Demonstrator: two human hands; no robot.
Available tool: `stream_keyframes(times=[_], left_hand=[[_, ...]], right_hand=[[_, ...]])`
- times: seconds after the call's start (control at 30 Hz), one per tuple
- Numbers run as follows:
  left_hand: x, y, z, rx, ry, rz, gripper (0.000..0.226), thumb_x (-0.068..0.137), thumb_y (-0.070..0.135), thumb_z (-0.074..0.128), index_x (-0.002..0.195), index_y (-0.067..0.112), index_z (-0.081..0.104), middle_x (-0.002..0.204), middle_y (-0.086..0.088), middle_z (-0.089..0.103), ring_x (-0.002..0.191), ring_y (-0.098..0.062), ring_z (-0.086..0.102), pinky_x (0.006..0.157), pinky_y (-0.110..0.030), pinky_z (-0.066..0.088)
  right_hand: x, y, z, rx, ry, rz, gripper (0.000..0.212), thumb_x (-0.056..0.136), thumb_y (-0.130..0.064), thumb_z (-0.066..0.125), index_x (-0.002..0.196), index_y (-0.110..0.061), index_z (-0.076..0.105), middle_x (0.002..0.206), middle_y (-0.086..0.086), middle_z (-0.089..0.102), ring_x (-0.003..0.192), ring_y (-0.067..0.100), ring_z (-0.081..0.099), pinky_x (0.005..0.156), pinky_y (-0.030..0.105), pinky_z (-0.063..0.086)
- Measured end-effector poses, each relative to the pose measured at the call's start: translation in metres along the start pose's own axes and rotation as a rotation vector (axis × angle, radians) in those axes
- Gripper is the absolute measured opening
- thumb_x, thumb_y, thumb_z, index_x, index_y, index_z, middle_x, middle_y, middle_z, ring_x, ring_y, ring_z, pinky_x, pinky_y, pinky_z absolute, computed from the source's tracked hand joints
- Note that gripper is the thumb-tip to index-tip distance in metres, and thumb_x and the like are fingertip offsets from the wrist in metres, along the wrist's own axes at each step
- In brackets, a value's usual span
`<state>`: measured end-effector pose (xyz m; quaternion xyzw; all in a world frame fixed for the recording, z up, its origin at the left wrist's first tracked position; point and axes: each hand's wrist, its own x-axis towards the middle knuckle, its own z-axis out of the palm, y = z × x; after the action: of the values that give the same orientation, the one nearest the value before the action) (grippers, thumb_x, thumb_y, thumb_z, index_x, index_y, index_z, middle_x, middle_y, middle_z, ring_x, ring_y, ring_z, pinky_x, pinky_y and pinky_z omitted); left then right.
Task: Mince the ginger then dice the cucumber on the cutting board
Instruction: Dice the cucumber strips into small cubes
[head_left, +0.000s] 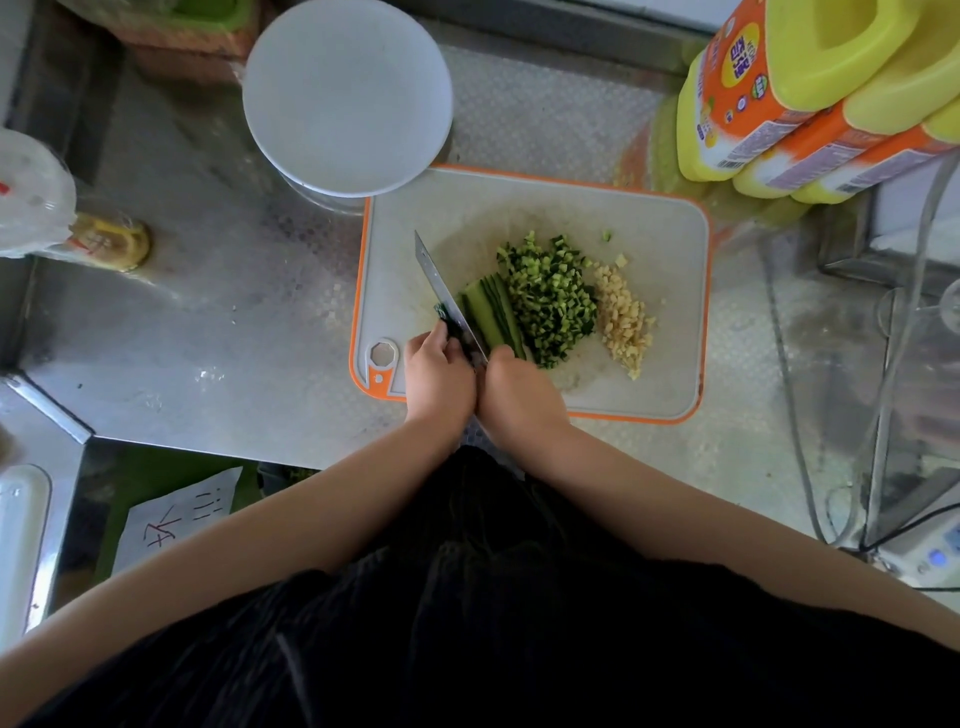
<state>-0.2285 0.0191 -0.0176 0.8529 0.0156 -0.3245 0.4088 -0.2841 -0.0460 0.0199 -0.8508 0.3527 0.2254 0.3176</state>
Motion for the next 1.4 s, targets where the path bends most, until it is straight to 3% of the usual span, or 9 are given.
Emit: stream_keyframes(times=[0.3,0.63,0.8,1.1,1.4], left_hand=[[0.008,-0.013,0.001,-0.033,-0.009,0.012,0.021,0.092,0.006,0.037,0.090,0.003,0.058,0.097,-0.017,0.062,0.080,-0.024,0.054,0.062,-0.025,0.036],[0.007,-0.012,0.000,-0.043,0.027,0.034,0.022,0.094,0.019,0.045,0.093,0.021,0.067,0.096,-0.004,0.068,0.087,-0.021,0.063,0.076,-0.035,0.050],[0.010,-0.004,0.000,-0.065,0.145,-0.078,0.025,0.093,0.025,0.057,0.116,0.017,0.059,0.111,0.001,0.065,0.100,-0.018,0.061,0.089,-0.041,0.052],[0.011,-0.002,-0.003,-0.057,0.165,-0.092,0.028,0.089,0.021,0.057,0.116,0.014,0.063,0.105,0.002,0.068,0.094,-0.017,0.063,0.074,-0.028,0.047],[0.015,-0.005,-0.006,-0.016,0.196,-0.073,0.028,0.088,0.016,0.055,0.112,0.011,0.068,0.095,0.000,0.070,0.091,-0.021,0.065,0.076,-0.028,0.049]], right_hand=[[0.001,-0.006,0.000,0.017,-0.014,0.006,0.015,0.097,-0.010,0.039,0.104,0.000,0.047,0.106,0.022,0.065,0.099,0.040,0.061,0.066,0.035,0.035],[0.008,-0.006,0.009,-0.034,0.026,-0.036,0.012,0.097,-0.008,0.038,0.105,-0.001,0.045,0.102,0.020,0.067,0.094,0.039,0.064,0.065,0.035,0.036],[0.008,-0.003,0.004,0.028,0.025,-0.018,0.007,0.098,-0.011,0.039,0.095,-0.006,0.043,0.099,0.019,0.065,0.091,0.038,0.062,0.063,0.035,0.034],[0.001,0.009,0.009,0.000,0.035,-0.039,0.011,0.095,-0.006,0.042,0.103,-0.001,0.048,0.097,0.020,0.064,0.089,0.037,0.063,0.062,0.033,0.038],[-0.005,0.024,0.007,-0.002,0.007,-0.054,0.015,0.097,-0.010,0.042,0.105,0.000,0.051,0.103,0.020,0.064,0.095,0.037,0.062,0.066,0.031,0.038]])
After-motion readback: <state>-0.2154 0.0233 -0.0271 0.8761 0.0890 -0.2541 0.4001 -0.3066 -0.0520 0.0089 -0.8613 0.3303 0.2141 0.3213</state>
